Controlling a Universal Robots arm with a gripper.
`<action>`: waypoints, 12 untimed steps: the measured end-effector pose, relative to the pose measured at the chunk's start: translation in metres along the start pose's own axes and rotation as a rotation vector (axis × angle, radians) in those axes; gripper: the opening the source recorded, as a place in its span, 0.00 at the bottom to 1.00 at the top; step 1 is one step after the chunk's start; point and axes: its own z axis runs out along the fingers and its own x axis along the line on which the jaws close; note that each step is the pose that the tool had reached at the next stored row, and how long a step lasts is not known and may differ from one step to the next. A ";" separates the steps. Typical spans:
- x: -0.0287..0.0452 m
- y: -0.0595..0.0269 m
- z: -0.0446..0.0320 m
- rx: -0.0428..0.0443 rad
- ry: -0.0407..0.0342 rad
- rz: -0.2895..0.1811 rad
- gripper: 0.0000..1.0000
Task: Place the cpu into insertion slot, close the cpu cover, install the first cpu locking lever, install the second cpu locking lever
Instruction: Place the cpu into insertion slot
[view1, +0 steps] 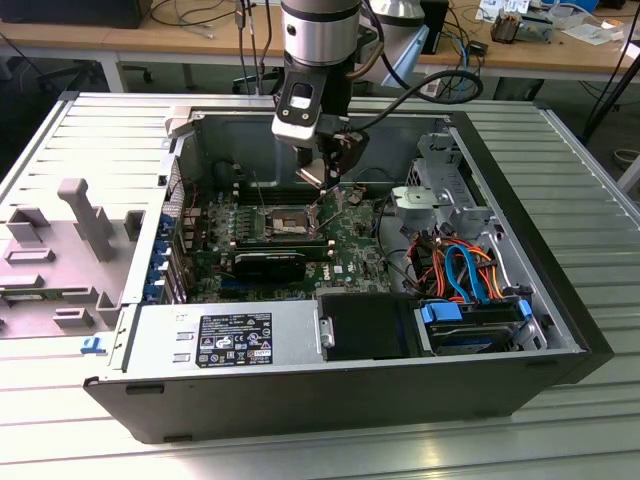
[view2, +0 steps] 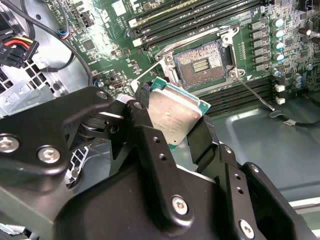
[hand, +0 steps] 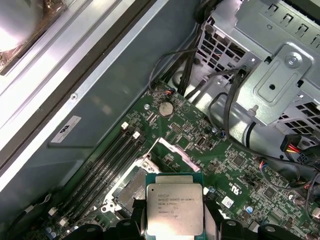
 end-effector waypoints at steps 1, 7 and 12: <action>0.0000 0.0000 0.0000 -0.0001 -0.0002 0.003 0.55; 0.0000 0.0000 0.0000 -0.0002 -0.0012 0.013 0.55; 0.0000 0.0000 0.0000 -0.0003 -0.0019 0.022 0.55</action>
